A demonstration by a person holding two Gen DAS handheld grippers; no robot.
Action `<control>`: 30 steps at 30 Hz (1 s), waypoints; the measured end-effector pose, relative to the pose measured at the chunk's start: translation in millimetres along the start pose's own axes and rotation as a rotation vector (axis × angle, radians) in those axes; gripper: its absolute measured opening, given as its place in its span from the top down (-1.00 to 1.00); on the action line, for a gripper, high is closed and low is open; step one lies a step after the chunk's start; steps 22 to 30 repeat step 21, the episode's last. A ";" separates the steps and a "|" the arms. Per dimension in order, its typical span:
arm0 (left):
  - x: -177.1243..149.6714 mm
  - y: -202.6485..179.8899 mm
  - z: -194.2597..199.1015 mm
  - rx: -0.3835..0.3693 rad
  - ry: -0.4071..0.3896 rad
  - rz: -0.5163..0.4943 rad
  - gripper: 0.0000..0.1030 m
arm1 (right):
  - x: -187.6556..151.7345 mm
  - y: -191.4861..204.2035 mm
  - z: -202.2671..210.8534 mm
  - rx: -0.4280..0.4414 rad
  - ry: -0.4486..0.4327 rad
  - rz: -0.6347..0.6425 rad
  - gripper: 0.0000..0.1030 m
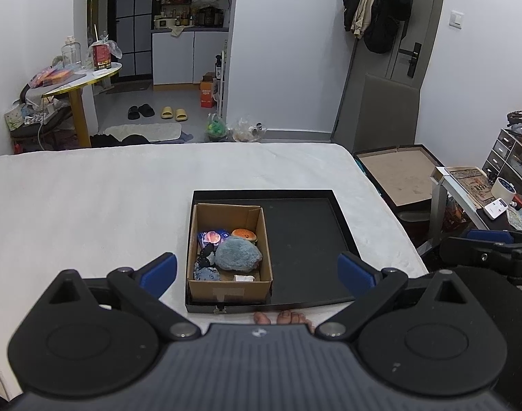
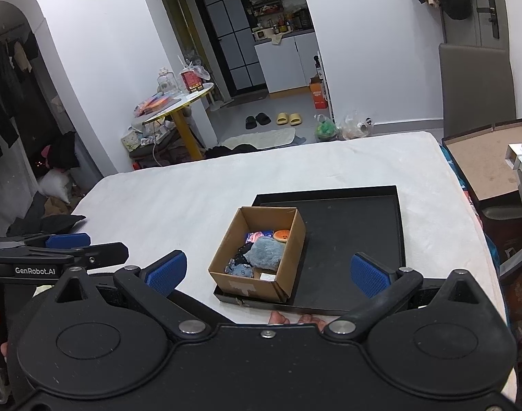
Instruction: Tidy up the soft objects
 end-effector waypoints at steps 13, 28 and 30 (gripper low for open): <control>-0.3 0.7 0.3 -0.001 0.000 0.012 -0.93 | -0.2 -0.1 0.1 0.000 0.001 -0.002 -1.00; -0.6 1.1 -0.6 -0.005 -0.004 0.017 -0.93 | -1.3 -0.1 -0.1 0.004 0.001 -0.005 -1.00; -0.6 1.1 -0.6 -0.005 -0.004 0.017 -0.93 | -1.3 -0.1 -0.1 0.004 0.001 -0.005 -1.00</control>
Point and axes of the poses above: each gripper's, at about its wrist camera, not at the fingertips, and z roughly against the way its jaws point, y to its left, x to its top, the point moved 7 cm from there along -z, roughly the way its jaws point, and after that the axes turned 12 degrees about -x, right-handed, at the moved point
